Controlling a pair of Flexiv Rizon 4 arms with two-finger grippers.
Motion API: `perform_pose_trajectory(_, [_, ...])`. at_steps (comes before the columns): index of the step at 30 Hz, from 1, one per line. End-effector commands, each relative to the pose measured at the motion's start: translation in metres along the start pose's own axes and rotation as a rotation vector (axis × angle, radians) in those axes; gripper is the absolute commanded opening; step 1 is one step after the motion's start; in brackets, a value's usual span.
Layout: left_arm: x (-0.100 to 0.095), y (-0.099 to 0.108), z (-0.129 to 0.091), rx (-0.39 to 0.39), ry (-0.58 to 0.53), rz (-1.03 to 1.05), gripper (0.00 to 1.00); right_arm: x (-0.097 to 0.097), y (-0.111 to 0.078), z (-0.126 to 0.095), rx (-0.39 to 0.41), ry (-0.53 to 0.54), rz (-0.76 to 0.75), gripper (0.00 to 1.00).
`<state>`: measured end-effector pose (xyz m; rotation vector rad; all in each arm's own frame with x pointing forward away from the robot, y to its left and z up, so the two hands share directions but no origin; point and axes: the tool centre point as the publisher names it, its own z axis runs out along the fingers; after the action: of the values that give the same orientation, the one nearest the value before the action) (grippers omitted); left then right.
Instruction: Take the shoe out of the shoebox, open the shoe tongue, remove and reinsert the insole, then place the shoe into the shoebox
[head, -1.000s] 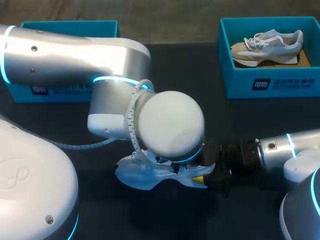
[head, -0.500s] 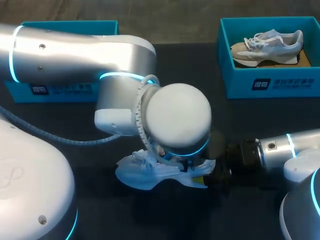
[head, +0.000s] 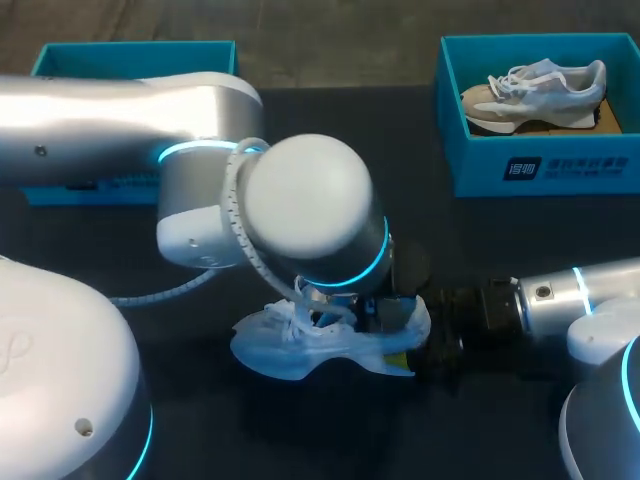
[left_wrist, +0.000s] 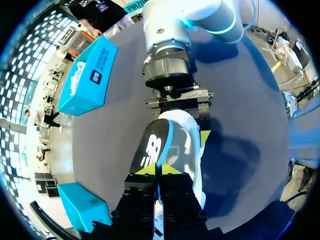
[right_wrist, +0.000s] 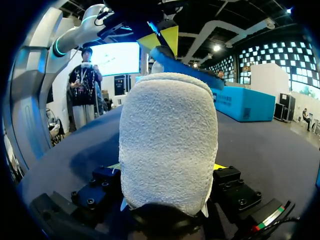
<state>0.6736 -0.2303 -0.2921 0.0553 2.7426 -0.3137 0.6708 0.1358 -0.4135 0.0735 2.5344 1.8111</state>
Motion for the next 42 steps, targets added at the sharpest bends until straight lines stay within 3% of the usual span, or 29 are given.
perform_pose_trajectory(1, [-0.003, 0.004, -0.002, 0.077, 0.014, -0.012, 0.00, 0.001, -0.001, 0.000, 0.004, -0.001, 0.001, 0.00])
perform_pose_trajectory(11, [0.000, -0.014, 0.001, 0.090, 0.030, -0.011, 0.00, 0.001, -0.001, 0.000, 0.004, -0.001, 0.001, 0.00])
perform_pose_trajectory(14, [0.000, -0.018, 0.001, 0.088, 0.030, -0.002, 0.18, 0.001, -0.001, 0.000, 0.004, -0.001, 0.001, 0.00])
perform_pose_trajectory(17, [0.001, -0.021, 0.002, 0.084, 0.030, 0.004, 0.24, 0.001, -0.001, 0.000, 0.004, -0.001, 0.001, 0.00])
perform_pose_trajectory(19, [0.001, -0.023, 0.003, 0.081, 0.031, 0.008, 0.35, 0.001, -0.001, 0.000, 0.004, -0.001, 0.001, 0.00])
perform_pose_trajectory(24, [0.002, -0.027, 0.002, 0.082, 0.030, 0.015, 0.43, 0.001, -0.001, 0.000, 0.004, -0.001, 0.001, 0.00])
perform_pose_trajectory(42, [0.021, -0.022, 0.004, 0.059, -0.099, 0.069, 0.47, 0.001, -0.001, 0.000, 0.004, -0.001, 0.001, 0.00])
